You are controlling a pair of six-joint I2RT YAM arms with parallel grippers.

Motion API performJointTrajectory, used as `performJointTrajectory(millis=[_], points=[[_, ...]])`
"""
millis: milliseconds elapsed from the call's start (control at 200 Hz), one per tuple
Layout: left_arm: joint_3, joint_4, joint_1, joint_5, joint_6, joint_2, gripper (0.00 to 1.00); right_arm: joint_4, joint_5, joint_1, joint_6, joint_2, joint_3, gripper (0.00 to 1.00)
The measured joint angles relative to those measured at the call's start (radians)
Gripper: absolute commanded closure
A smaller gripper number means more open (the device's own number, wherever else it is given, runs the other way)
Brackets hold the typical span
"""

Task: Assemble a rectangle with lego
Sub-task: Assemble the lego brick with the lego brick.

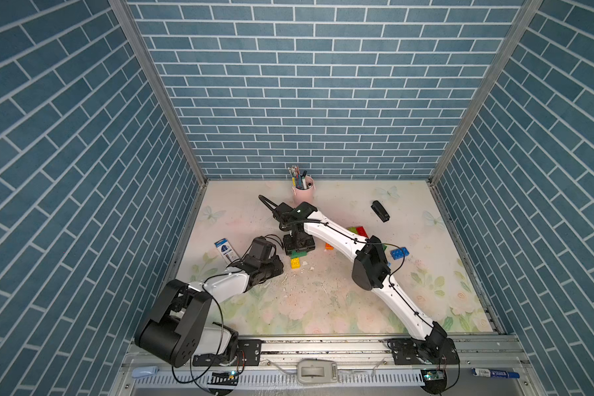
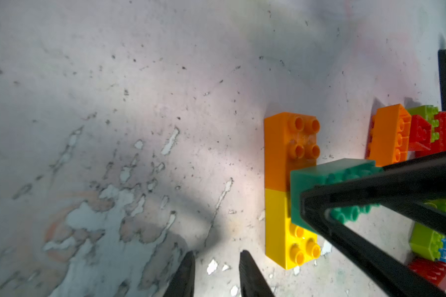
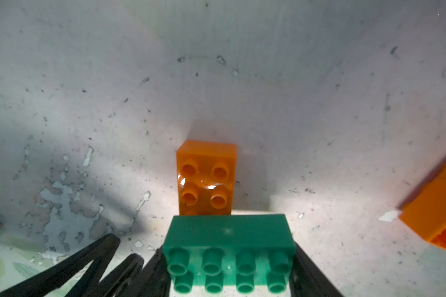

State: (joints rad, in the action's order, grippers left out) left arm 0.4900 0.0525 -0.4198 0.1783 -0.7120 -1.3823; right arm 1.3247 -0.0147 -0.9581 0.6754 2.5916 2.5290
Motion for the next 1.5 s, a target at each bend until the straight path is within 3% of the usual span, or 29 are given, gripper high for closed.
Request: performJointTrajectory(millis=[600,1500], points=[[0.0,0.027,-0.008,0.0,0.0,0.012,0.73,-0.091,0.032,0.032,-0.003,-0.159,-0.294,1.0],[0.016,-0.014,-0.009,-0.021,0.035,0.024,0.73,-0.037,0.007,0.044,-0.051,-0.102,-0.206,1.0]])
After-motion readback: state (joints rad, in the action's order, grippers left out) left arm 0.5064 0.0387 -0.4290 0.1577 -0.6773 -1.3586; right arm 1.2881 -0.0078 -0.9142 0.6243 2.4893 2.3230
